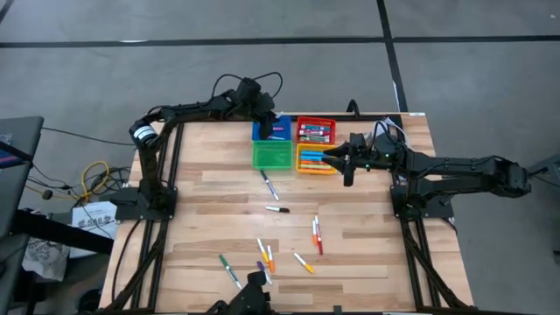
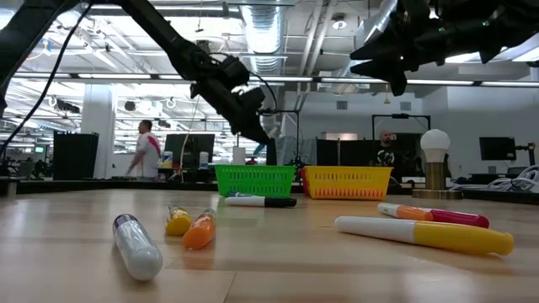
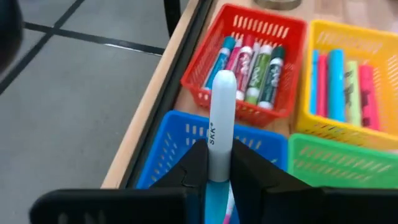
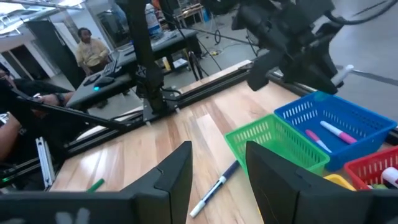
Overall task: Pick & Place Markers
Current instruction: Put the small blue highlighter pen into the blue bin, then put the black highlighter pen into the blue bin
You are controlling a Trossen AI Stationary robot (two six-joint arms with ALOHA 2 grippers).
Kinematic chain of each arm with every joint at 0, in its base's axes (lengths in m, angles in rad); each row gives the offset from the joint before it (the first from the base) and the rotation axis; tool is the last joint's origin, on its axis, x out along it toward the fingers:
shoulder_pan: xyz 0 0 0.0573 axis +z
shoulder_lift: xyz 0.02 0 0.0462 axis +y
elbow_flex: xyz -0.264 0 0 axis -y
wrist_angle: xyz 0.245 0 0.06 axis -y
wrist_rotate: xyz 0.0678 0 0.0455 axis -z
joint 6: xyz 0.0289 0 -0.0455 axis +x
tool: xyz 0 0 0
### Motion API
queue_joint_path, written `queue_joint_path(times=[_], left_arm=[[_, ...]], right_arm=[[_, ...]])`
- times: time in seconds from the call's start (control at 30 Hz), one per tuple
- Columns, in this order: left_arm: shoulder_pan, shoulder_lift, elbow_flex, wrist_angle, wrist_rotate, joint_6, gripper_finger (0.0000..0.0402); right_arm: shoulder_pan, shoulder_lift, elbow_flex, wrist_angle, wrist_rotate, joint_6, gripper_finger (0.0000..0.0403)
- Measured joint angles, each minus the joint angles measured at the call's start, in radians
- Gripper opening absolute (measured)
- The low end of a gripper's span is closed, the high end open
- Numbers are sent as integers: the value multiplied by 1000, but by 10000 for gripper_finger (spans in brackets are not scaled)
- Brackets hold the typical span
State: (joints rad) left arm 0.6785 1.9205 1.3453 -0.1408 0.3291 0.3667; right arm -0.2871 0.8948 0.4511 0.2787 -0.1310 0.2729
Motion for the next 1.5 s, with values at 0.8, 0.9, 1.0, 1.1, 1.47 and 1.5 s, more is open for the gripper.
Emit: queue_joint_path(times=[0.8,0.9,1.0,1.1,1.47,1.5], left_arm=[[-3,98,-1,9,-14,-12,75],[-3,79,-2,5,-14,-35,75],[-6,19,-2,5,-14,-83,76],[-21,-68,-2,3,-13,-135,76],[-267,-396,-116,-9,-10,-258,76],[-303,-419,-137,-9,-13,-261,76]], right_arm=[[10,0,0,4,-21,15,139],[10,0,0,4,-21,15,137],[10,0,1,7,-21,11,136],[10,0,1,8,-20,7,135],[10,0,2,8,-21,7,136],[10,0,2,8,-21,6,137]])
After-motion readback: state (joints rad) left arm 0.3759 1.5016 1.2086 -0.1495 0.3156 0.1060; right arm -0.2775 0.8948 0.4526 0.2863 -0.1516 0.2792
